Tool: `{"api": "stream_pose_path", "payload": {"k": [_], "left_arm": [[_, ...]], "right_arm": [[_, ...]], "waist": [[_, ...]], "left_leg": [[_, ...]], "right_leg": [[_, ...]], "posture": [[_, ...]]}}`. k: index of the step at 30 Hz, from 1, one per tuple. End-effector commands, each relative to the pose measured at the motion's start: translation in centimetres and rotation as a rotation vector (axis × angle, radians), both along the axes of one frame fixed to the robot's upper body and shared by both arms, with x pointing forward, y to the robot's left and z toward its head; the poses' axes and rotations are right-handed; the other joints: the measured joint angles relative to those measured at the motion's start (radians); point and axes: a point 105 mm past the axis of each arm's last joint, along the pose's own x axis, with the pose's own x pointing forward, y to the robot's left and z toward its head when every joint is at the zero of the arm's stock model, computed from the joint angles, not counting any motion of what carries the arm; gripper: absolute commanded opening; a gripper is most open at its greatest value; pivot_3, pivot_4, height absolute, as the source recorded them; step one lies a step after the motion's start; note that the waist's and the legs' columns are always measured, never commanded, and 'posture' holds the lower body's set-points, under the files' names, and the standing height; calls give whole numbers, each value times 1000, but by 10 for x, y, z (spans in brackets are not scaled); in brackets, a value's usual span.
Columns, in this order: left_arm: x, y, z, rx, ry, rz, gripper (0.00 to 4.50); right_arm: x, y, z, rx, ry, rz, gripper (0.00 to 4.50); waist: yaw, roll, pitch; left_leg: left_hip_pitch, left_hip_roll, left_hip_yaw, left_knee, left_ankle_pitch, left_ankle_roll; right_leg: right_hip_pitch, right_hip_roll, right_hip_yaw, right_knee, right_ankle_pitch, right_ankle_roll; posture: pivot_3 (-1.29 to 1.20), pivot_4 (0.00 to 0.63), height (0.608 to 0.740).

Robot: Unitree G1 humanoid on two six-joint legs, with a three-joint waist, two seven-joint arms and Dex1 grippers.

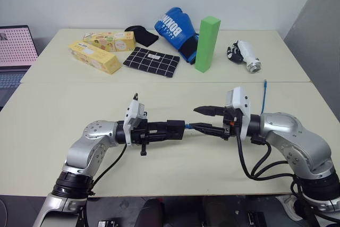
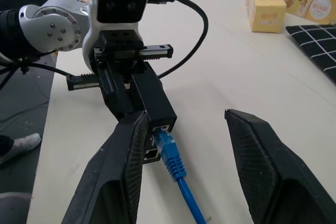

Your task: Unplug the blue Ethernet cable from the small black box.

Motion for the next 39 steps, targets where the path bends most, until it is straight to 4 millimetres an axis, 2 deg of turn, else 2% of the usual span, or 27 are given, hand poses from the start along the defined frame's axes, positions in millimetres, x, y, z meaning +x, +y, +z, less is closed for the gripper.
{"api": "stream_pose_path", "payload": {"k": [1,13,38,39], "left_arm": [[-1,2,13,-45,-25,-16,771],[-4,4,17,-82,15,-33,771],[-10,4,11,-57,16,-52,771],[-10,4,12,-58,16,-51,771]], "right_arm": [[-8,7,0,28,43,53,2494],[-7,15,-12,18,127,123,2494],[-5,14,-10,40,188,140,2494],[-5,13,-11,35,188,141,2316]], "waist": [[0,0,0],[0,0,0],[0,0,0],[0,0,0]], "left_leg": [[0,0,0,0,0,0],[0,0,0,0,0,0],[0,0,0,0,0,0],[0,0,0,0,0,0]], "right_leg": [[0,0,0,0,0,0],[0,1,-1,0,0,0],[0,1,0,0,0,0],[0,1,0,0,0,0]], "posture": [[0,150,740],[0,150,740],[0,150,740],[0,150,740]]}}
